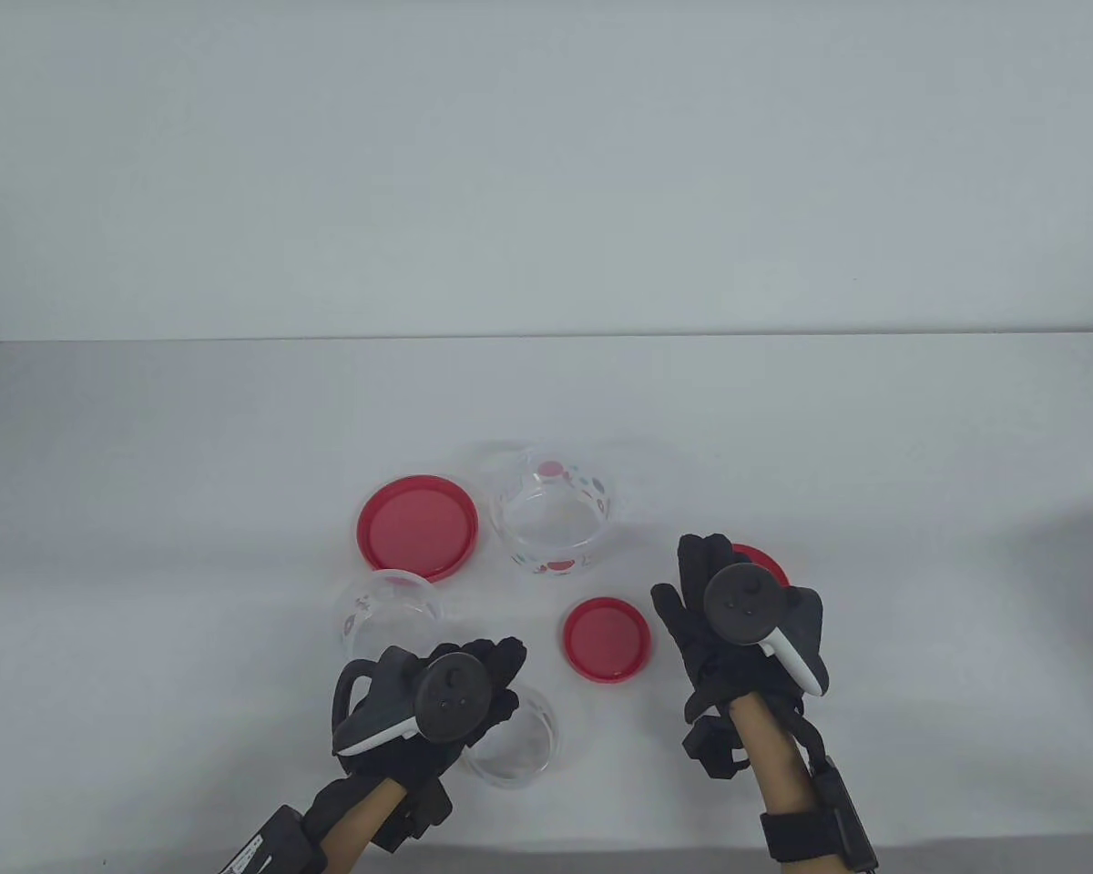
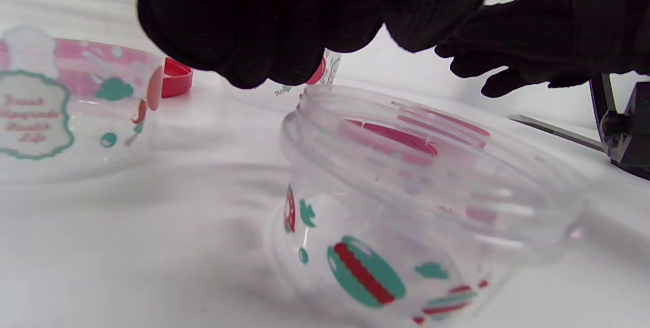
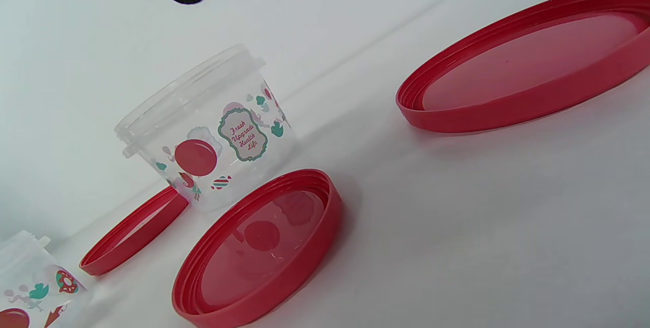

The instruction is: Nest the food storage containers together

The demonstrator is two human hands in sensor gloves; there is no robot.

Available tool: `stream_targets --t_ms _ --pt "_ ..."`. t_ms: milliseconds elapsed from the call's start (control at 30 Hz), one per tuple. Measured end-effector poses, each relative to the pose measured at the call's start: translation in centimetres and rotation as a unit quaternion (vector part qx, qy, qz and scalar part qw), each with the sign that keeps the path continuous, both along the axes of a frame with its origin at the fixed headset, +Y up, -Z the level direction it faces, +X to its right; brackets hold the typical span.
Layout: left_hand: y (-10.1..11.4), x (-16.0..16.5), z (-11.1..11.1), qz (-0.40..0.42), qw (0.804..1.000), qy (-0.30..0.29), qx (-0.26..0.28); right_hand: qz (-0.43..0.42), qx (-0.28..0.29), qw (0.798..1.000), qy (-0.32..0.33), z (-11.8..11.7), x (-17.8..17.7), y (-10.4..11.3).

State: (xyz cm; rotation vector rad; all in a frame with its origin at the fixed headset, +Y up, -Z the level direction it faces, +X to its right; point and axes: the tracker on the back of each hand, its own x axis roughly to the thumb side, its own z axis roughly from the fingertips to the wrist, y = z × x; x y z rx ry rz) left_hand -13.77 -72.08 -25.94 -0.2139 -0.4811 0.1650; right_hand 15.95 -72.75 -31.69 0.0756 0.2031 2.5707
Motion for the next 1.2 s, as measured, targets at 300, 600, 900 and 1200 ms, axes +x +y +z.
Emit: stream_targets --t_ms 300,600,900,1200 --pt "-1.2 0.7 -0.2 -0.039 0.999 -0.007 -0.028 -0.045 0.001 0.999 -0.019 0.0 0.9 0.5" --pt "-1.9 0.8 -0.4 -0.047 0.998 0.000 -0.041 -0.151 -0.005 0.988 -0.032 0.5 3.5 -1.0" --pt "-2.2 0.6 -0.4 -0.039 0.998 0.018 -0.038 -0.205 -0.023 0.978 -0.027 0.8 4.5 -1.2" --pt "0.4 1.4 -2.0 0.021 0.997 0.071 -0.026 -0.275 -0.040 0.960 -0.010 1.1 3.8 -0.8"
